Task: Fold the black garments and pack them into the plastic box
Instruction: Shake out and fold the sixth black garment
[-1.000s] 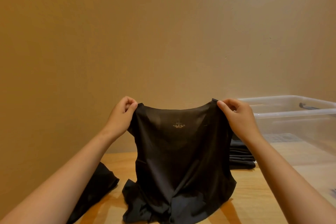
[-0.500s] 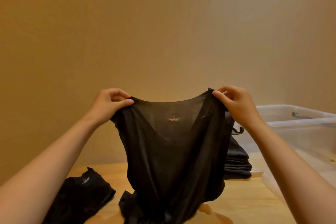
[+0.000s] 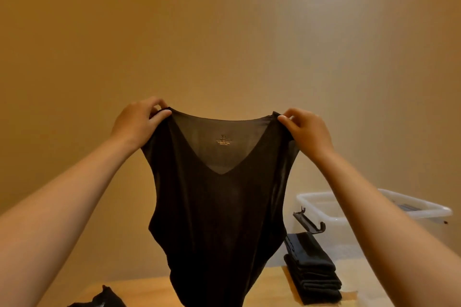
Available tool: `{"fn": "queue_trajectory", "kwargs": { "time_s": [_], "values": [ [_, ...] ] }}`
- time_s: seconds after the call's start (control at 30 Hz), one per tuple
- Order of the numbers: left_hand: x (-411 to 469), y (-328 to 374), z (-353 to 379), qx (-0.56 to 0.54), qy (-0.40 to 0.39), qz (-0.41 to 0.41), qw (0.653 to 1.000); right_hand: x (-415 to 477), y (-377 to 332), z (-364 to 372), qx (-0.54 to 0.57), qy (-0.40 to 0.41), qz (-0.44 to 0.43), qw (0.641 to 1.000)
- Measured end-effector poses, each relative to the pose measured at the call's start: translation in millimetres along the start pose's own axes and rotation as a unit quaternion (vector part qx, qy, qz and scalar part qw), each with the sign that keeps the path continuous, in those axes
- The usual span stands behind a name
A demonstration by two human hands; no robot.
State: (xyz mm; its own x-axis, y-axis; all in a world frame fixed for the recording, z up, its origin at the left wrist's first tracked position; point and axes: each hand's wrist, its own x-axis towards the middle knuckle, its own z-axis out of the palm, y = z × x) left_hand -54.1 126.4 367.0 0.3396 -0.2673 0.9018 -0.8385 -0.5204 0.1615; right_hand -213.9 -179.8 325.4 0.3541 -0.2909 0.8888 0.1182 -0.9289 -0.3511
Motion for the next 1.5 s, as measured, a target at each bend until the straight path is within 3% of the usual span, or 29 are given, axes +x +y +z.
{"fn": "queue_trajectory", "kwargs": {
  "time_s": [0.17,0.43,0.5,0.67,0.83,1.0,1.17,1.3,1.5],
  "values": [
    [23,22,-35,0.040,0.073,0.038,0.996,31,-22,-31,-0.079,0.029,0.018,0.996],
    [40,56,-87,0.138,0.146,0.046,0.979,48,-69,-75,-0.020,0.074,-0.004,0.997],
    [40,62,-95,0.106,0.131,0.022,0.986,48,-75,-83,-0.022,0.096,-0.018,0.995],
    [32,75,-101,-0.128,0.065,-0.040,0.989,42,-87,-92,-0.026,0.160,-0.070,0.984],
    [28,80,-100,-0.174,0.121,-0.020,0.977,37,-94,-93,-0.033,0.233,-0.112,0.965],
    [19,67,-73,-0.053,0.085,-0.004,0.995,33,-82,-71,-0.063,0.180,-0.048,0.980],
    [11,46,-56,-0.073,0.025,-0.023,0.997,25,-59,-48,-0.096,0.117,-0.012,0.988],
    [9,25,-60,-0.032,-0.004,0.010,0.999,21,-45,-40,-0.099,0.115,-0.037,0.988],
    [14,9,-54,-0.024,0.047,0.036,0.998,23,-39,-30,-0.101,0.170,-0.113,0.974]
  ]
}}
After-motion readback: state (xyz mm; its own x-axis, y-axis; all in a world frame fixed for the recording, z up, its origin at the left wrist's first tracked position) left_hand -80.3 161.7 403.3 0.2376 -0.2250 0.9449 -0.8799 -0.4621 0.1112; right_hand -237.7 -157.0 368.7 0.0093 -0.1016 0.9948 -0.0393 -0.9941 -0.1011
